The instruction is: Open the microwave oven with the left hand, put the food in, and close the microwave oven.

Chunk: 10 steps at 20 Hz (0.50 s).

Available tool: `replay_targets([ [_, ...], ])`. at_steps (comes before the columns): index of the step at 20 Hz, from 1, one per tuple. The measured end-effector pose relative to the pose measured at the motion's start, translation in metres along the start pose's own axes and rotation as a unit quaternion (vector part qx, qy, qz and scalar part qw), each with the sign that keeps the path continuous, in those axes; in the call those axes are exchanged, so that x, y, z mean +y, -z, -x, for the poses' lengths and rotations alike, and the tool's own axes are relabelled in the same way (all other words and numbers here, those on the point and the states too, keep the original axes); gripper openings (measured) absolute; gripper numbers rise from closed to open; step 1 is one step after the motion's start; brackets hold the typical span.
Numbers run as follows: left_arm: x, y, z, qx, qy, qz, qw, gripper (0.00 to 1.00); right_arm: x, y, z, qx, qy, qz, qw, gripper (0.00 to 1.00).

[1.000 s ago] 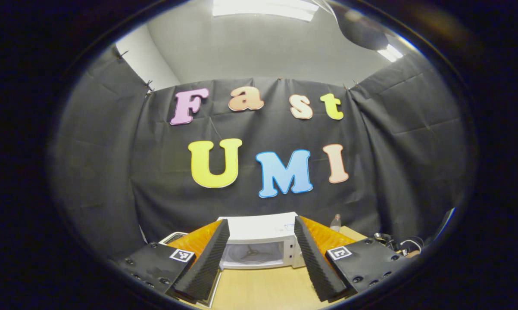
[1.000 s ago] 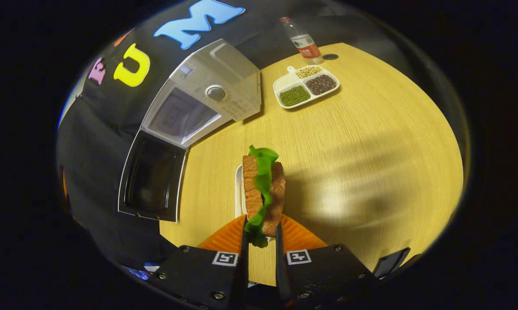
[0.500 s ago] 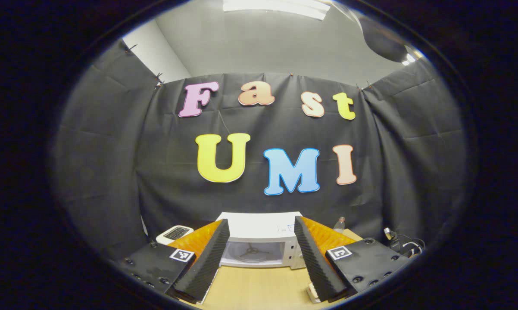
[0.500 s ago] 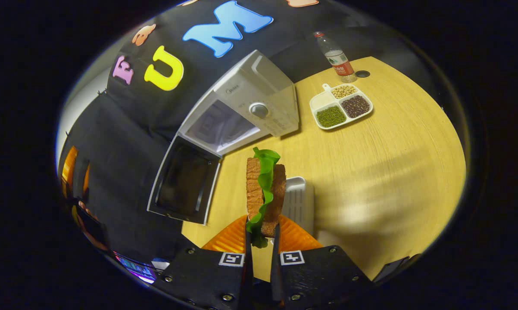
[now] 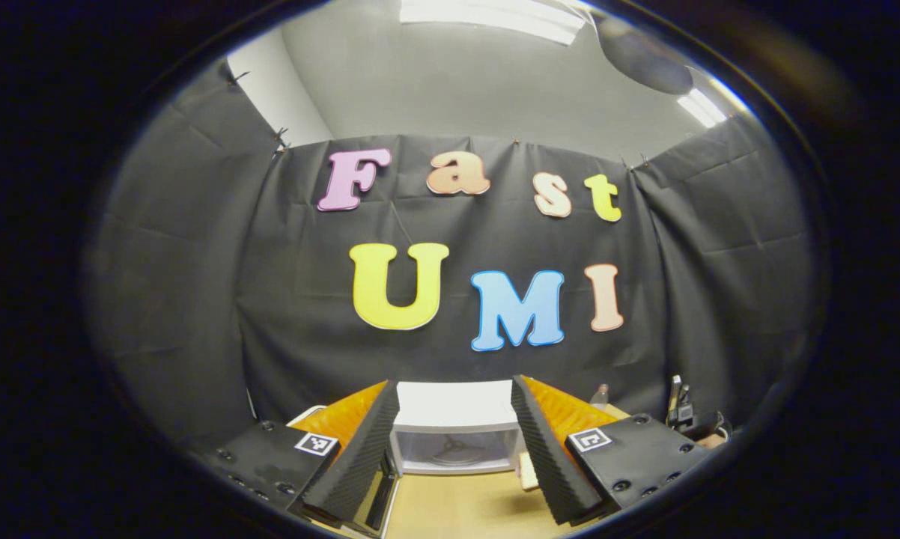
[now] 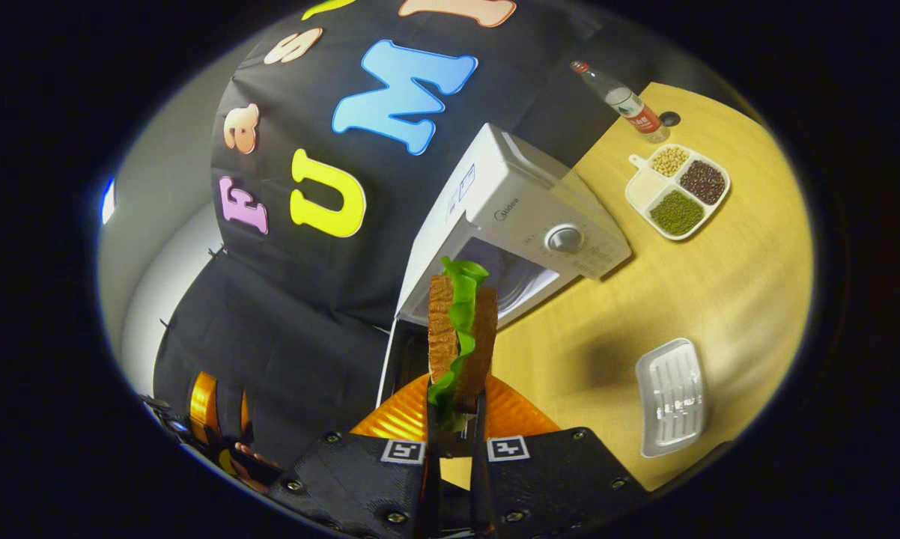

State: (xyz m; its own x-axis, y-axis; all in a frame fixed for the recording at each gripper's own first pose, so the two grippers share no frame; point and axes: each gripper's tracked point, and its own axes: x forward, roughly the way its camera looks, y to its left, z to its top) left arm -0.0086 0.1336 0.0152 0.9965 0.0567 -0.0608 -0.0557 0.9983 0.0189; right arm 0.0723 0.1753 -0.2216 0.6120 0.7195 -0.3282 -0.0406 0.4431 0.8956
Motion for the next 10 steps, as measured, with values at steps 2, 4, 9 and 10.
replay_targets([
  [2, 0.022, 0.003, 0.001, -0.001, -0.006, -0.009, 1.0, 0.99, 0.005, -0.001, -0.028, -0.011, 0.002, -0.006, 1.0, 0.16],
  [4, 0.038, 0.004, 0.0, 0.001, -0.005, -0.012, 1.0, 0.98, 0.005, -0.001, -0.056, -0.018, 0.011, -0.007, 1.0, 0.16],
  [9, 0.073, 0.002, -0.001, -0.002, 0.0, -0.005, 1.0, 0.95, -0.009, -0.005, -0.124, -0.051, 0.044, -0.026, 0.997, 0.16],
  [10, 0.08, 0.005, -0.002, 0.001, 0.0, -0.006, 1.0, 0.96, -0.016, -0.005, -0.137, -0.062, 0.056, -0.031, 0.996, 0.16],
])
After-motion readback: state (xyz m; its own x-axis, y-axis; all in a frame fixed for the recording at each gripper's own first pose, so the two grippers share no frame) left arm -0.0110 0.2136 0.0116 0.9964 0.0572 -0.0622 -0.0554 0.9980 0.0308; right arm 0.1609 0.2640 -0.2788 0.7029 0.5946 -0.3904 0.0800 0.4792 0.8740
